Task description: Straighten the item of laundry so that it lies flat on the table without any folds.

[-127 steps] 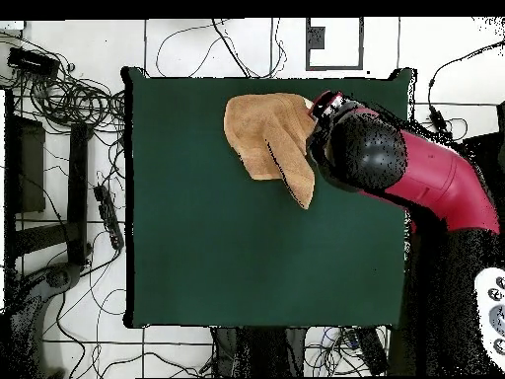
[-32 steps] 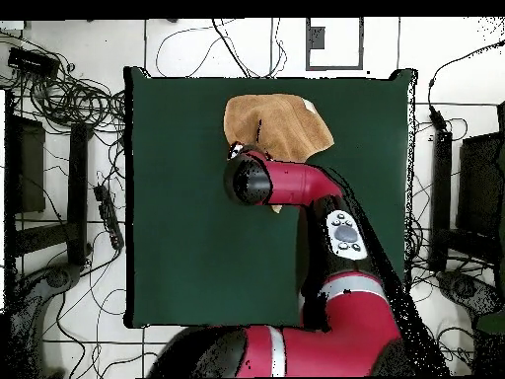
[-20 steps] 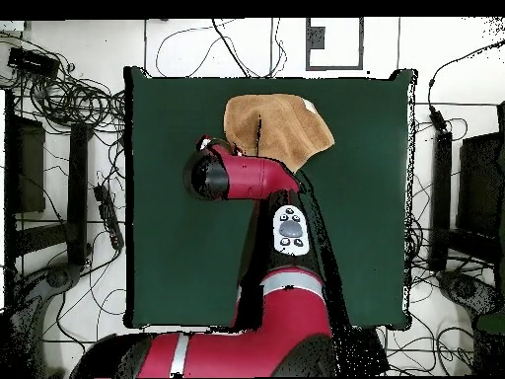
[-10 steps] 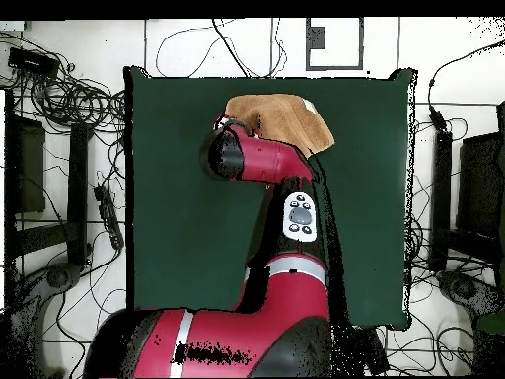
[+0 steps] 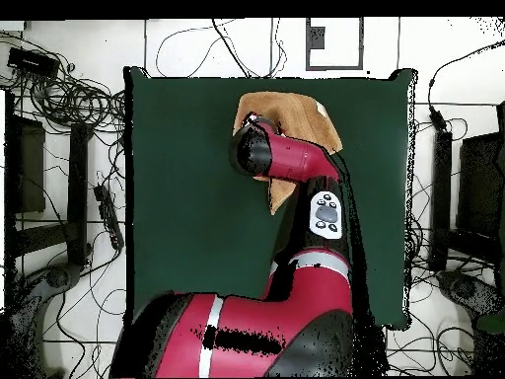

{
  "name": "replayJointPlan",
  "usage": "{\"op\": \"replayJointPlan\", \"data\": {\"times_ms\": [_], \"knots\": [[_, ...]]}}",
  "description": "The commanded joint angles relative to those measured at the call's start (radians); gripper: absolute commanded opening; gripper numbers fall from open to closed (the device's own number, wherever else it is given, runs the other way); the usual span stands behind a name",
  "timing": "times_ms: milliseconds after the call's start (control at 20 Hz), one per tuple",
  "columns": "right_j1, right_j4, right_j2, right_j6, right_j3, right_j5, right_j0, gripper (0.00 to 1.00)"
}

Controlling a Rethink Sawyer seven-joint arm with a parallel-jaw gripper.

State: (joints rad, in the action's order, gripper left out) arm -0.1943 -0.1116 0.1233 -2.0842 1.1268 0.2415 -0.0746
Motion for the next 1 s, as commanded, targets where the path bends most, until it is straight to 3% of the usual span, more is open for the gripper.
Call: {"op": "replayJointPlan", "data": {"times_ms": [50, 1000], "knots": [[-0.03, -0.025, -0.032, -0.142, 0.057, 0.064, 0.014, 1.0], [-0.267, -0.077, -0.063, -0.23, 0.368, 0.099, 0.078, 1.0]]}}
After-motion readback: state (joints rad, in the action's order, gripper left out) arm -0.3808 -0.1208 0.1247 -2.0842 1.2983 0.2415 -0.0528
